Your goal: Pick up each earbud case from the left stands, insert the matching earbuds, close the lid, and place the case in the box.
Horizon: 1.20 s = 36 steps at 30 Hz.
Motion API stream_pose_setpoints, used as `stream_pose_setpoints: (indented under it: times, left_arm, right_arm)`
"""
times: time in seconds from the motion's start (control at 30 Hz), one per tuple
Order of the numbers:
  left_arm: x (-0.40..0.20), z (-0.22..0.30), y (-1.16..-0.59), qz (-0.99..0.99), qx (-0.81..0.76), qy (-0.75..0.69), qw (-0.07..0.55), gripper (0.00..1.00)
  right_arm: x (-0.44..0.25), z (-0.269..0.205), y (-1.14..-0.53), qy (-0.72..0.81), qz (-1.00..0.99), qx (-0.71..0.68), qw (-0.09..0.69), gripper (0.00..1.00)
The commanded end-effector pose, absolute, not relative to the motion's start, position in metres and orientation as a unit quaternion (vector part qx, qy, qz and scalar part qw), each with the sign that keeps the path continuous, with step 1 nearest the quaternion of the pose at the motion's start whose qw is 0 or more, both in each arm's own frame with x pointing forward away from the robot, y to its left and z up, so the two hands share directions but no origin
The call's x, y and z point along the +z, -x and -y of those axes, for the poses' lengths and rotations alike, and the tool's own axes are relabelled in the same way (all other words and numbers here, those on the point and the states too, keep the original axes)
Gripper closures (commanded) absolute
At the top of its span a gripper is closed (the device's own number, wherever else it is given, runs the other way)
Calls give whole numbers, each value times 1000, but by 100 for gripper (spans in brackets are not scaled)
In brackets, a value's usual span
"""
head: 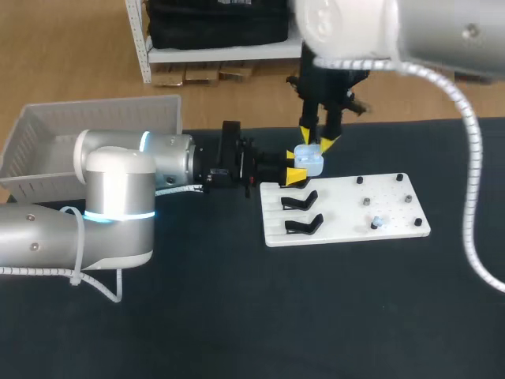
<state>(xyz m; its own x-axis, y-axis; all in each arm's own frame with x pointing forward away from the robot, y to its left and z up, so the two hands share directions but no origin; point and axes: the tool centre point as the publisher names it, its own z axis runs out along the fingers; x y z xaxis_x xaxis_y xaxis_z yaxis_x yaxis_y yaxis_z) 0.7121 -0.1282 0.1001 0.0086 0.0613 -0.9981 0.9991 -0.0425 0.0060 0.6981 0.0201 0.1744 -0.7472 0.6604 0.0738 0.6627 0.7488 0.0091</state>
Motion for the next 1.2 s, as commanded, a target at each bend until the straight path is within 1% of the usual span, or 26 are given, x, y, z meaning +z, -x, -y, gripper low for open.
stream_pose_setpoints:
  times: [0.03,0.1,0.2,0.23,0.27,0.3,0.5,0.67,0.87,1.07,1.2]
  left_arm:
    - [99,128,-712,-502,-493,-527,478,100]
    - [99,128,-712,-502,-493,-527,478,100]
    - [99,128,-712,-502,-493,-527,478,100]
    - [99,128,-712,-502,-493,-527,478,100]
    - [99,128,-712,-502,-493,-527,478,100]
    - [99,128,-712,-502,-493,-527,478,100]
    - [99,128,-712,-502,-493,-527,478,100]
    - [99,128,-712,-502,-493,-527,478,100]
    - [99,128,-712,-502,-493,-527,478,100]
    - [99,128,-712,-502,-493,-527,478,100]
    - [99,128,-712,-502,-493,-527,478,100]
  right_arm:
    - [181,12,-659,312,948,-67,-9,64]
    - [179,25,-652,283,957,-66,-24,62]
    - [178,40,-642,252,964,-68,-52,64]
    - [178,44,-640,246,965,-72,-57,65]
    - [178,48,-637,237,966,-74,-64,70]
    - [176,51,-633,229,968,-73,-71,71]
    - [160,73,-618,203,974,-77,-67,58]
    - [143,90,-616,177,978,-87,-60,58]
    - [122,91,-612,116,986,-100,-64,58]
    - [97,90,-611,83,990,-101,-52,52]
    - [82,89,-613,70,991,-100,-50,53]
